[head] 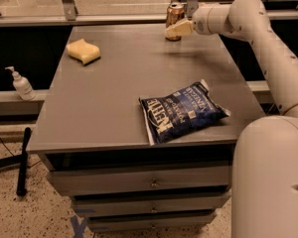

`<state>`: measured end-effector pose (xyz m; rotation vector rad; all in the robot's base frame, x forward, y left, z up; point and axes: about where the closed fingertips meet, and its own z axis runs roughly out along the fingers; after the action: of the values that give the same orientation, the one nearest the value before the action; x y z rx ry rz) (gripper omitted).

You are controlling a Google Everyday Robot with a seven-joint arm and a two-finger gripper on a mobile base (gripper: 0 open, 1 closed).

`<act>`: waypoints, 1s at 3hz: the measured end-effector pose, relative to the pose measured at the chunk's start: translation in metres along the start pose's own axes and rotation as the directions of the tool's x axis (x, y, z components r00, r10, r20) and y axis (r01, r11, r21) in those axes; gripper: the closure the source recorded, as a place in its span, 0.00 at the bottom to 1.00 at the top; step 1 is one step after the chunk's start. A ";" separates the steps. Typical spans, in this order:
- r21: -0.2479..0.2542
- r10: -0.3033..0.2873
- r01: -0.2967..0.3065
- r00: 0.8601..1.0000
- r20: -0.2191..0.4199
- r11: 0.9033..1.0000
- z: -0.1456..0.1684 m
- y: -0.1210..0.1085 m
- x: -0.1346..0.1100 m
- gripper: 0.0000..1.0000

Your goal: Move orange can near blue chip bag

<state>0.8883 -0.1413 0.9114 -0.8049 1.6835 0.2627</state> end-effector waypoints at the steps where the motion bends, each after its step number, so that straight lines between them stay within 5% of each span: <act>1: 0.014 0.023 -0.023 1.000 -0.003 1.000 0.013 0.002 0.002 0.00; 3: 0.006 0.081 -0.081 0.997 -0.007 0.997 0.038 0.005 0.008 0.00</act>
Offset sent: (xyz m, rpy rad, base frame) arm 0.0277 0.0190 -0.0124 0.0540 0.0393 -0.0385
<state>0.9134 -0.1188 0.8921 -0.7351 1.7258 0.3118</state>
